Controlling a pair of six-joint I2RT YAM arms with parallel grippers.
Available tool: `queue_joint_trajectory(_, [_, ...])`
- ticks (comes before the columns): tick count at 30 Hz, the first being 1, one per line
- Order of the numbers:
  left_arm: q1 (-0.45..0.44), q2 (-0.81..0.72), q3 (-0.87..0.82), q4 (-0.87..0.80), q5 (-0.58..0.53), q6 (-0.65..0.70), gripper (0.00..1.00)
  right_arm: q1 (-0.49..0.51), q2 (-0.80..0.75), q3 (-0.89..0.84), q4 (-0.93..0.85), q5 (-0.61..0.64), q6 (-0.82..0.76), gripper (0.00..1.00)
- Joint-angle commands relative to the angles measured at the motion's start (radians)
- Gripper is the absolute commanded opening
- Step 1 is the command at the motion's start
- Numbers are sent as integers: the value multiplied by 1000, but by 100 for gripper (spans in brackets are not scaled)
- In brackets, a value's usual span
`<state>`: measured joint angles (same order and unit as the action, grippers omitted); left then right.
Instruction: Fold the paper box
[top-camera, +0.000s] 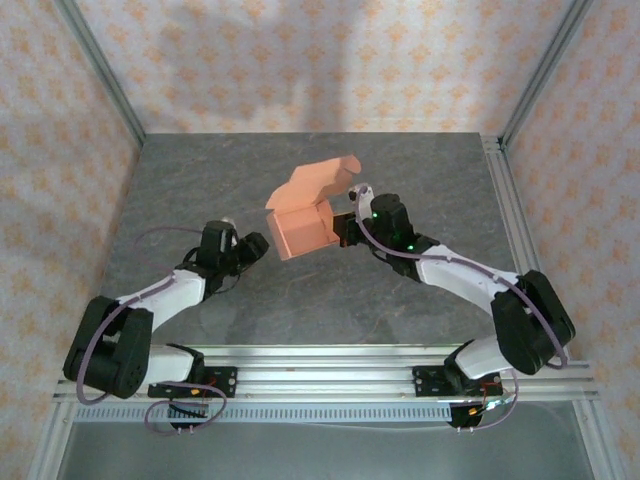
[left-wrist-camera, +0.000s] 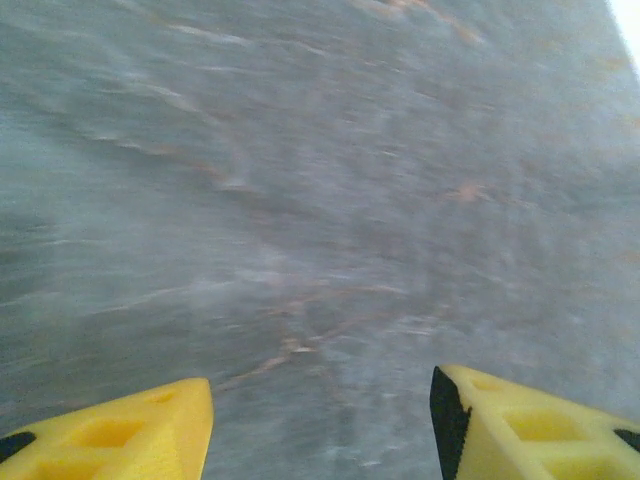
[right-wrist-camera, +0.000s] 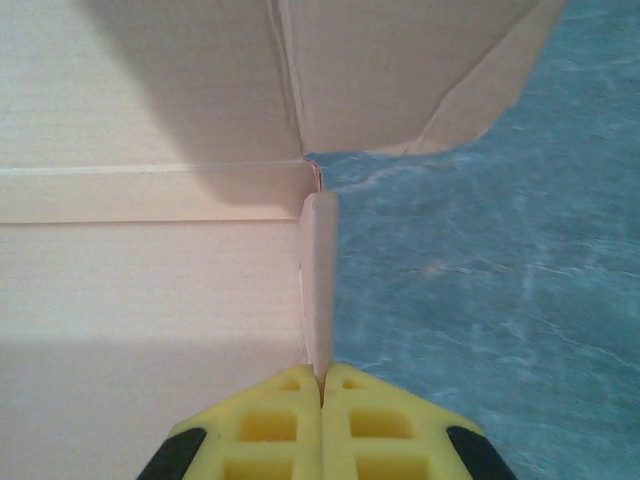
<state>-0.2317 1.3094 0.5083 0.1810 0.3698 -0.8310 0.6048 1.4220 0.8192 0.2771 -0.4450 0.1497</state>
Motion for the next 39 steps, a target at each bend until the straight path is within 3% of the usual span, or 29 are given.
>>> queue_joint_trajectory(1, [-52,-6,71,170,137,56,57,-3,-35,-16,109,-118,-1,0])
queue_joint_trajectory(7, [-174,15,153,152,151,83,55,2,-28,-10,101,-113,-63,0])
queue_joint_trajectory(12, [-218,55,172,194,156,51,54,31,-25,14,34,-57,-161,0])
queue_joint_trajectory(20, [-223,69,189,181,136,57,54,101,-28,41,-85,191,-309,0])
queue_joint_trajectory(34, [-224,113,233,202,135,31,54,226,19,46,-114,381,-550,0])
queue_joint_trajectory(39, [-224,127,248,219,131,14,54,252,56,62,-99,439,-555,0])
